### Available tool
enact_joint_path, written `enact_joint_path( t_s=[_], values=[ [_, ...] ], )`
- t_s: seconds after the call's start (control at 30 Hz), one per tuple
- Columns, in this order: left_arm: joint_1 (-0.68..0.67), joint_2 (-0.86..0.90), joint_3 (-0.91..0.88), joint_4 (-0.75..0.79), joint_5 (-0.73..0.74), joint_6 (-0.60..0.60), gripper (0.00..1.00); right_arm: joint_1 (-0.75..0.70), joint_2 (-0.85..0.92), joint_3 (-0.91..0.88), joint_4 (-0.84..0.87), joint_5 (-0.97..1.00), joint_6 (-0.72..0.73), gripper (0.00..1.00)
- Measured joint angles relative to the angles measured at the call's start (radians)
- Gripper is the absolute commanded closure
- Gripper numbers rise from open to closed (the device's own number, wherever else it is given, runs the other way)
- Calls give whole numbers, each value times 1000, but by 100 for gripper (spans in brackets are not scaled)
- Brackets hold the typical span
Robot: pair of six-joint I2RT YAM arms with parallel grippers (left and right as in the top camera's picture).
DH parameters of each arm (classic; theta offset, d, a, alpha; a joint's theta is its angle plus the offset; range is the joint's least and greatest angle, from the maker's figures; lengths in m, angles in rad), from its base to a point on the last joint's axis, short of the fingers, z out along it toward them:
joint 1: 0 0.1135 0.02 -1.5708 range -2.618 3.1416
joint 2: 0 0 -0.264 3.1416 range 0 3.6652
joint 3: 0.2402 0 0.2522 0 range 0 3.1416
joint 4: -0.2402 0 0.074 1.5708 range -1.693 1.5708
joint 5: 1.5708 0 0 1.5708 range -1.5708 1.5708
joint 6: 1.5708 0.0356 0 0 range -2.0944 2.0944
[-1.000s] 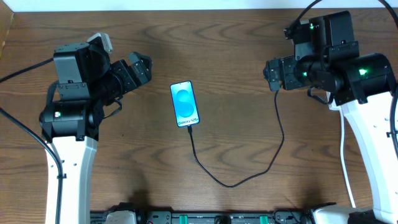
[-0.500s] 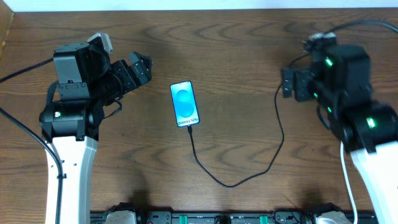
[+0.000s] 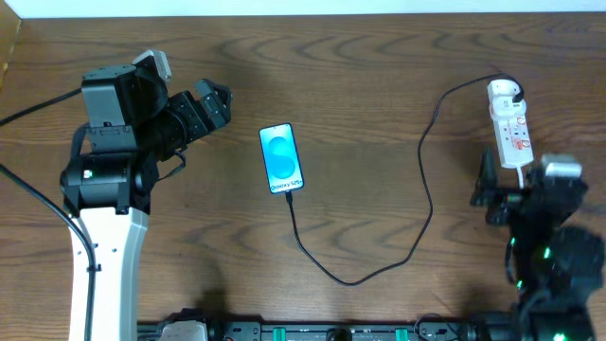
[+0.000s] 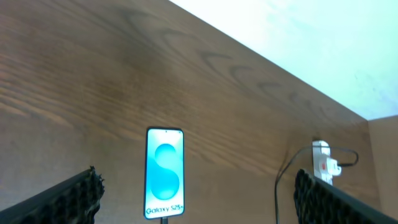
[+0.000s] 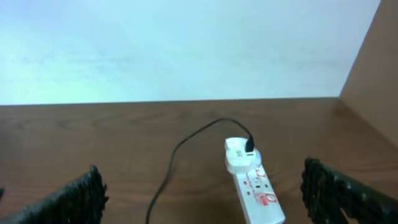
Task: Plug charger to phone and switch on socket
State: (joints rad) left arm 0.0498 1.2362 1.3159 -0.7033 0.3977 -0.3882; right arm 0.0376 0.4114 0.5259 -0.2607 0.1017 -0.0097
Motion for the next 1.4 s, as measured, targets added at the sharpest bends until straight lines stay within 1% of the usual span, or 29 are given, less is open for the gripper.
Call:
enact_joint_path(
  t_s=[0.07,0.13,0.2,0.4,0.5,0.67,1.4],
  values=[
    [0,0,0,1,0,0,1,0,-69,-78,44,-4,-3,1],
    [0,0,0,0,0,0,1,0,-150,-191,146,-21,-4,1],
    [0,0,0,0,0,0,1,0,-203,-259,200,-27,-5,1],
    [0,0,0,1,0,0,1,12,-339,-438,238,-42,-6,1],
    [0,0,0,1,0,0,1,24,-376,-489,237,-64,-6,1],
    [0,0,0,1,0,0,1,24,-396,-517,187,-93,-4,1],
    [0,0,0,0,0,0,1,24,-399,-517,188,-107,2,1]
  ],
)
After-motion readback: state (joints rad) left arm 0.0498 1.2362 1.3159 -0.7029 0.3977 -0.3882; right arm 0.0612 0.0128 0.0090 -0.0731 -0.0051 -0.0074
